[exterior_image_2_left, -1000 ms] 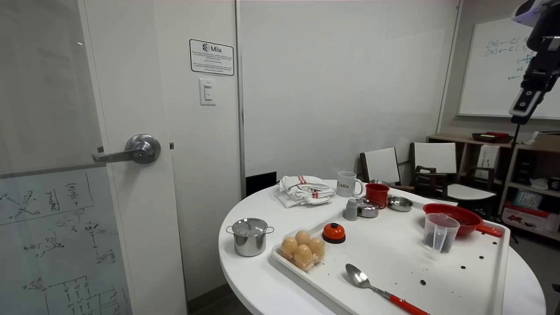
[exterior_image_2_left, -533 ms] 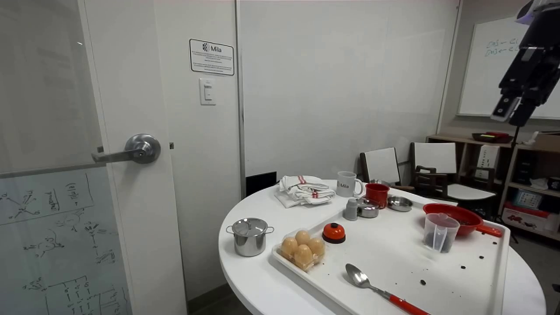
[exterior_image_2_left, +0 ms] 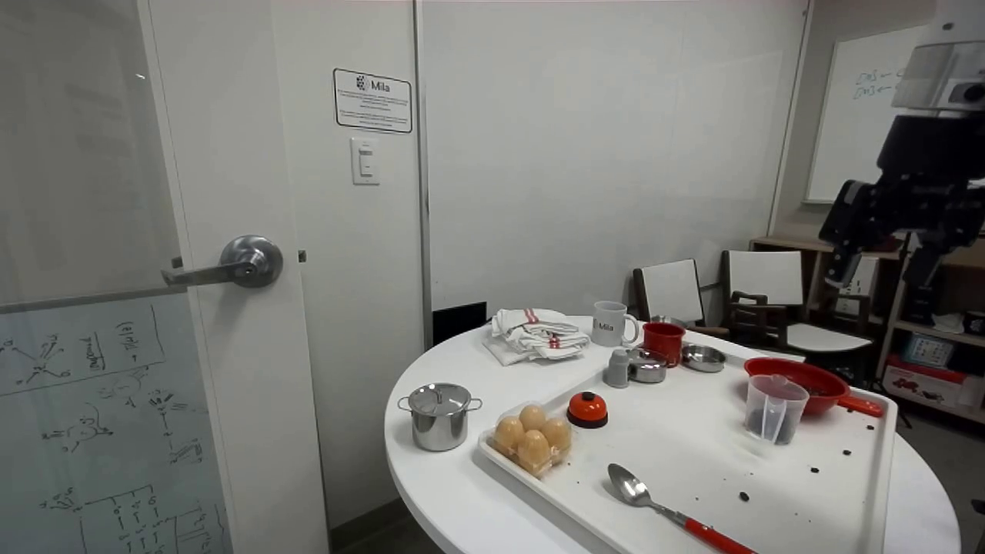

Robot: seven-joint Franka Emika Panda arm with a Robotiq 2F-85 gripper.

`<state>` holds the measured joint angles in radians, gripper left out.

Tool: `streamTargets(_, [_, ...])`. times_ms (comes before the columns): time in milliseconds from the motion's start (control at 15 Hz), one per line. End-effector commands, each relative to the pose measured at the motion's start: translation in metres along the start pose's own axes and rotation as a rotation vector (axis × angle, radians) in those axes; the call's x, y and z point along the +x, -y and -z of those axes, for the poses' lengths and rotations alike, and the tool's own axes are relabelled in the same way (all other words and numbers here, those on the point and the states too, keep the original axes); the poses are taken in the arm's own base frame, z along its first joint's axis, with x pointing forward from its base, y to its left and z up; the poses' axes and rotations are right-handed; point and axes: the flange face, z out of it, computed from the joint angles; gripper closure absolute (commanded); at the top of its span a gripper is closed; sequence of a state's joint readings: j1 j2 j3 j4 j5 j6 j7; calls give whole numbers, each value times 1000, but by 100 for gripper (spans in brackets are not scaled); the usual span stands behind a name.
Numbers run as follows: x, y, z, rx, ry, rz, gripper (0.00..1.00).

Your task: Pour some contents from the clear jar into the orange bowl then put the jar on the table

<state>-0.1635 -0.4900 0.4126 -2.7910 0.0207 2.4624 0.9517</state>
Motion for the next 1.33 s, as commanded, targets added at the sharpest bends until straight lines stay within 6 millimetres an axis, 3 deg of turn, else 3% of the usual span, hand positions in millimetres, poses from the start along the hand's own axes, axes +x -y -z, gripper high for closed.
streamTargets(0, [11,-9,-29,-30,71,-191,0])
streamTargets(200, [23,-18,-46,-17,131,-346,0])
streamTargets(267, [18,-17,-34,-38,102,-256,0])
streamTargets(600, [18,-15,-40,-78,107,-243,0])
streamTargets(933, [24,6,-61,-155,49,-489,0])
streamTargets(1267, [34,4,-78,-137,52,-629,0])
